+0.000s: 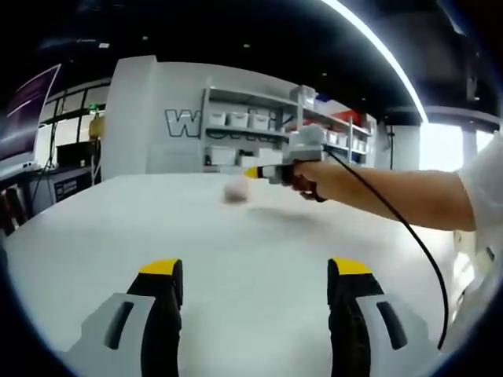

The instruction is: Open the resealable bag by pulling the two sides of the seal apart until the entire bag opening is separated and visibly accessible.

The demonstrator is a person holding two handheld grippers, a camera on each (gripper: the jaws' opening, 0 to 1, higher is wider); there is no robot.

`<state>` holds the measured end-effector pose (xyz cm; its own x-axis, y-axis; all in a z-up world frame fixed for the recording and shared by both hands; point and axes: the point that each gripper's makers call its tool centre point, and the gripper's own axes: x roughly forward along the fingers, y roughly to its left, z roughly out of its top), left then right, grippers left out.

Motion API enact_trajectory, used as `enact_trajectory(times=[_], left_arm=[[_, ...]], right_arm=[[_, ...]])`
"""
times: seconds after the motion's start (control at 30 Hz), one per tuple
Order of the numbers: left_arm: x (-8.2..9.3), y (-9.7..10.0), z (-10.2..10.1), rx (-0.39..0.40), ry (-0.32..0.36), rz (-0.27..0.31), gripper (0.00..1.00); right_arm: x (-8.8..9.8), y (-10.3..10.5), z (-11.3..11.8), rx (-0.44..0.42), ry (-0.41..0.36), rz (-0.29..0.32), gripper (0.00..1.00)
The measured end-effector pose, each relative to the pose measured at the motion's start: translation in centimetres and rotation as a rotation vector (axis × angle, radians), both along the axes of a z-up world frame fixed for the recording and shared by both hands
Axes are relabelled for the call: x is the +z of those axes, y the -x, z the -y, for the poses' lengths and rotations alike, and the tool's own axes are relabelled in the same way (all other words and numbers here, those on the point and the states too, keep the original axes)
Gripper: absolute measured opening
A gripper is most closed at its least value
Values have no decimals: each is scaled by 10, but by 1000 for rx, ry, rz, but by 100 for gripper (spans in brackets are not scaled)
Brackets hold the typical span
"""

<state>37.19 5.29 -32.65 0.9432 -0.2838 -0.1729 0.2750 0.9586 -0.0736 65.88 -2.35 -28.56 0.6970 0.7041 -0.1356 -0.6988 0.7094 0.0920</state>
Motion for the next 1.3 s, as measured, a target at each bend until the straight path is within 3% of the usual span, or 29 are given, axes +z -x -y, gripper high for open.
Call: enact_trajectory(times=[0.27,0.53,0.67,0.73,0.9,0.97,1.3], left_arm=[[1,-1,0,2,6,1,75],[2,-1,1,-4,9,6,75],[1,-2,2,-8,8,5,75],[1,-1,2,-8,8,6,75],[2,-1,3,-11,12,8,75],[3,-1,3,-13,15,9,75],[3,0,3,-14,20,10,74]], right_arm=[[17,0,3,-1,-56,-5,0],[32,19,3,28,-120,10,0],[33,25,4,36,-128,16,0],[33,42,4,42,-133,19,0],[36,57,4,48,-146,19,0],[37,51,6,48,-152,11,0],[33,60,12,57,-181,-14,0]])
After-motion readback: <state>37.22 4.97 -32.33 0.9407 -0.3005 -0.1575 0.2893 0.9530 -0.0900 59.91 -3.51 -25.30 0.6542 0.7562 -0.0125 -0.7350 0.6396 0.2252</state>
